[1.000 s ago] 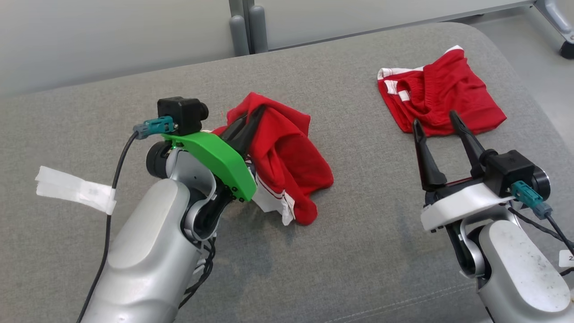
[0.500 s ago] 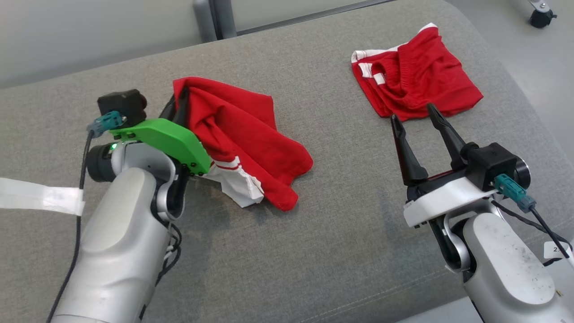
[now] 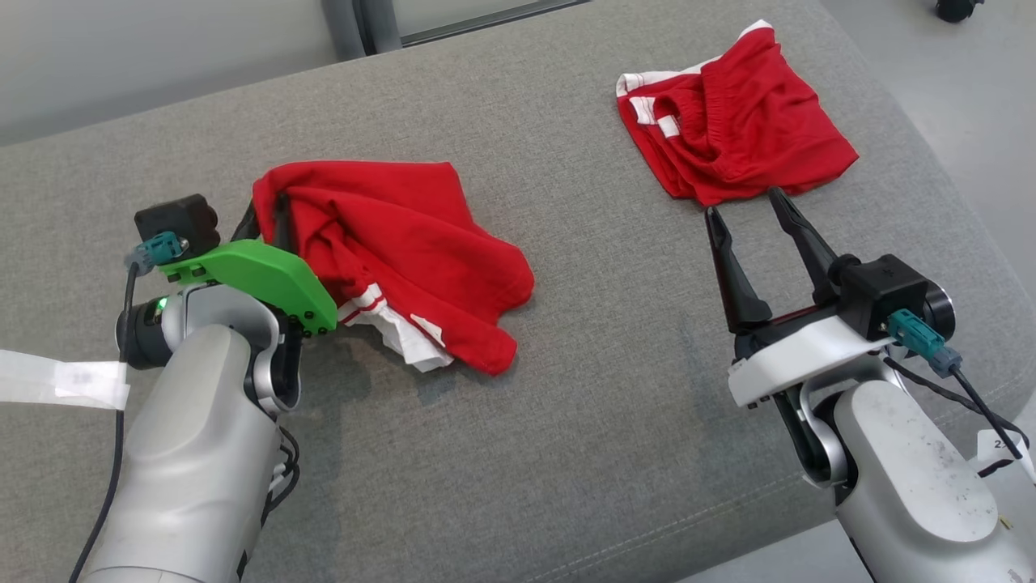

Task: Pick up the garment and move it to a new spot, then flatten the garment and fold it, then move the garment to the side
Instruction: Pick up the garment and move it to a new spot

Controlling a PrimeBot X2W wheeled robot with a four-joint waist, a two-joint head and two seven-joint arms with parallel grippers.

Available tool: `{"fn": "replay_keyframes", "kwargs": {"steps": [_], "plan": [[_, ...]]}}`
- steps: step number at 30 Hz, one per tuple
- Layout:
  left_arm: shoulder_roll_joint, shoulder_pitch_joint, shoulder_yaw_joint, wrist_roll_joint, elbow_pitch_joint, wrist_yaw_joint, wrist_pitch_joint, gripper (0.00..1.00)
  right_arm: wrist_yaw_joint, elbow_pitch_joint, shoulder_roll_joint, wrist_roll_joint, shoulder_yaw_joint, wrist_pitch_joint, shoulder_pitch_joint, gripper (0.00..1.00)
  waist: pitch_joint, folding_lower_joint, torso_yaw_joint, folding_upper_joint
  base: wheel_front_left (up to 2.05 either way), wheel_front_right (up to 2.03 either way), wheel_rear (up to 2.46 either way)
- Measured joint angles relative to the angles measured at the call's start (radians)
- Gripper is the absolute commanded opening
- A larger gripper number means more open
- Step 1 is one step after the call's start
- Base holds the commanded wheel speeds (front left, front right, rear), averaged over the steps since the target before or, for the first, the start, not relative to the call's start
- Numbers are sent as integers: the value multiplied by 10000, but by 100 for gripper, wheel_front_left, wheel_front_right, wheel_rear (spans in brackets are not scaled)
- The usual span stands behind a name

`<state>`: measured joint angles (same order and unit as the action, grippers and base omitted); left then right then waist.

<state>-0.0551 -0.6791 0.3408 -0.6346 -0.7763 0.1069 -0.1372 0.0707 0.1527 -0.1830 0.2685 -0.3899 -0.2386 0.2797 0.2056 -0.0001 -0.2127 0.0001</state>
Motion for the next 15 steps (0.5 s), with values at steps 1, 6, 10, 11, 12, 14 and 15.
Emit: {"fn": "replay_keyframes", "kwargs": {"steps": [1, 6, 10, 11, 12, 14, 15], "plan": [[33, -12, -2, 0, -102, 0, -56, 100, 0, 42, -4, 0, 8, -2, 0, 100, -16, 0, 20, 0, 0, 0, 0], [69, -76, -52, -4, -435, 0, -334, 100, 0, 213, -10, 0, 50, -42, 0, 100, -152, 0, 157, 0, 0, 0, 0], [113, -174, 29, -48, -470, -46, -577, 100, 0, 297, -31, 2, 150, -44, -4, 100, -291, 0, 328, 0, 0, 0, 0], [130, -177, 63, -71, -451, -140, -633, 100, 2, 326, -38, 2, 180, -46, -9, 100, -329, 0, 380, 0, 0, 0, 0], [155, -177, 104, -125, -439, -234, -677, 100, 2, 349, -50, 2, 207, -58, -14, 100, -367, 0, 437, 0, 0, 0, 0], [236, -174, 163, -299, -368, -506, -757, 100, 2, 422, -61, 33, 251, -71, -21, 100, -493, 0, 628, 0, 0, 0, 0], [257, -169, 182, -330, -336, -577, -798, 100, 2, 441, -61, 56, 259, -73, -25, 100, -537, 0, 694, 0, 0, 0, 0]]}}
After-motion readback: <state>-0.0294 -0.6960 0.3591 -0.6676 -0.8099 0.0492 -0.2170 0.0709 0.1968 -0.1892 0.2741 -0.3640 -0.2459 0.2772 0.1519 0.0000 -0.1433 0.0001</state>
